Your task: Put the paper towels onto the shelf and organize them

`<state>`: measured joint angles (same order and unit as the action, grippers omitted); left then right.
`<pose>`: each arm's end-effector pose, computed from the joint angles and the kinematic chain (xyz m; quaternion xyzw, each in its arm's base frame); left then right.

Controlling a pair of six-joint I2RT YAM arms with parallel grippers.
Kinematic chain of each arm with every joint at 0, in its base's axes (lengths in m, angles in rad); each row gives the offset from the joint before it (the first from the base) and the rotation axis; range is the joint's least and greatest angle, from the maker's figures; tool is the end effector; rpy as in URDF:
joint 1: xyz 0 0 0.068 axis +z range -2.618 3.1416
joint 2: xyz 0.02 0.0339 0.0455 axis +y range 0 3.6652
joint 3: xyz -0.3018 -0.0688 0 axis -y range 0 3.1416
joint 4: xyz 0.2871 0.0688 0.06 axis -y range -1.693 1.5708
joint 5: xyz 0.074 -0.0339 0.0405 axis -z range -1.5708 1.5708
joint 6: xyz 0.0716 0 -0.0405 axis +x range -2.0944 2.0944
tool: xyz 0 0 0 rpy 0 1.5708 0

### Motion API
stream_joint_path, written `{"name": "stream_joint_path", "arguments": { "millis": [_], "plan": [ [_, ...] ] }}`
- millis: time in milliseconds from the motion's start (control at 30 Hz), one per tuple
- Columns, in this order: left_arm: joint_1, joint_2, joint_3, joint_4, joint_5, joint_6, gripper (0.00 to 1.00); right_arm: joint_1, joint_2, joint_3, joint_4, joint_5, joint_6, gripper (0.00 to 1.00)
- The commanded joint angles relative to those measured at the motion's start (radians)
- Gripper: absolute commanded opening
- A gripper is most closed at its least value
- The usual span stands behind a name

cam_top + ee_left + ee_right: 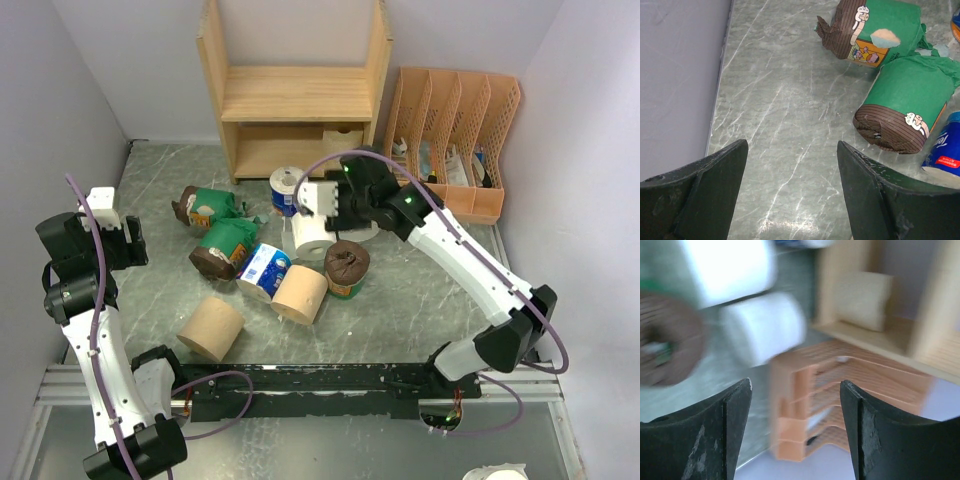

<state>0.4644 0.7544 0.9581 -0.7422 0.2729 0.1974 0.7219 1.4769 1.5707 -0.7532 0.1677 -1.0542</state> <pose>0.1802 0.0687 0.3637 -0.0482 0.8629 0.0470 0.5009 0.2978 0.2462 0.4120 -0.6710 0.5931 -0.1467 0.4201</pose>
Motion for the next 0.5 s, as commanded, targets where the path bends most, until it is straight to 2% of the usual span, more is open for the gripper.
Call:
{"name": "stream_joint_path", "arguments": {
  "millis": [0,100,233,467],
  "plan": [
    [0.0,-0.012,-0.005,0.033,-0.008,-0.006,0.83,-0.001,0.009,-0.016,-0.564,-0.3,0.081,0.71],
    [-0.001,-0.009,-0.007,0.035,-0.007,-0.006,0.83,-0.001,0.007,-0.074,-0.62,-0.371,0.079,0.71],
    [-0.001,-0.004,-0.007,0.037,-0.018,-0.009,0.82,-0.001,-0.03,-0.194,-0.541,-0.381,0.086,0.67],
    [0.001,-0.014,-0.01,0.045,-0.031,-0.013,0.82,0.001,-0.068,-0.305,-0.383,-0.404,0.113,0.65]
  ]
}}
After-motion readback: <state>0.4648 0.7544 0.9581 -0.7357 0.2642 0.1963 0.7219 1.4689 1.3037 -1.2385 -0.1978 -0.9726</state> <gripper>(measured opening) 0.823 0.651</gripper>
